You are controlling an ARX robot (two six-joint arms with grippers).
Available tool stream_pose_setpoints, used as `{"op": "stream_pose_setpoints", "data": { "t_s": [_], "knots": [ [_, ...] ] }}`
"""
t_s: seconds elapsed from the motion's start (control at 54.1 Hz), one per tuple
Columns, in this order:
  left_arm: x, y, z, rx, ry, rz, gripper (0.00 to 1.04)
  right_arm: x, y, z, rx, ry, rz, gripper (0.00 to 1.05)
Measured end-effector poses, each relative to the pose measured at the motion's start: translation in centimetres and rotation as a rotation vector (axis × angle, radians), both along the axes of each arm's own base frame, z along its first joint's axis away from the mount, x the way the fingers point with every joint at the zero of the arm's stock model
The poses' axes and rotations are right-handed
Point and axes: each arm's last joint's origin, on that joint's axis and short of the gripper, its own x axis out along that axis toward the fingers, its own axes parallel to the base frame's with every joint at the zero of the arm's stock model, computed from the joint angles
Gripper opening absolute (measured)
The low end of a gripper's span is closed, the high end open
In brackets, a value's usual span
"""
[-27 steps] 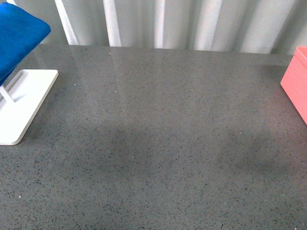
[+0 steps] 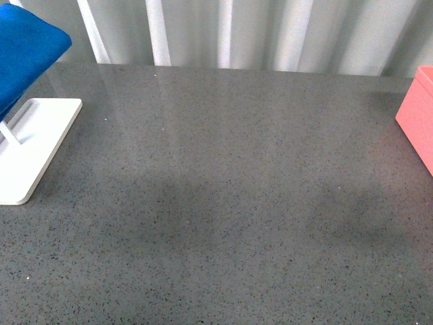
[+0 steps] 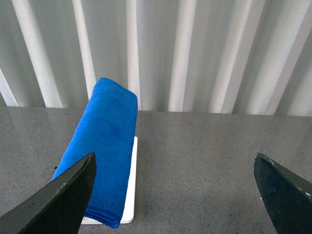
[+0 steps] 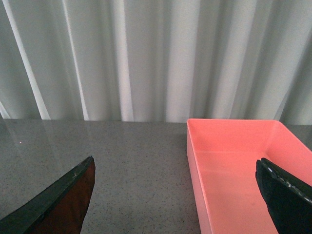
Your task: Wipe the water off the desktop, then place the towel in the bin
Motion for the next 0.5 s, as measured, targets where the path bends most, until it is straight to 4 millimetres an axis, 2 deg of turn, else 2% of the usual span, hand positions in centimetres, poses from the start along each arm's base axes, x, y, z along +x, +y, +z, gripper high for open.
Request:
{"op": "stream_pose_setpoints", "data": {
  "t_s": [0.499],
  "knots": [
    [0.00, 0.00, 0.00, 0.000, 0.000, 0.000, 0.98, 0.00, 0.00, 0.00, 0.000, 0.000, 0.000, 0.98]
  ]
}}
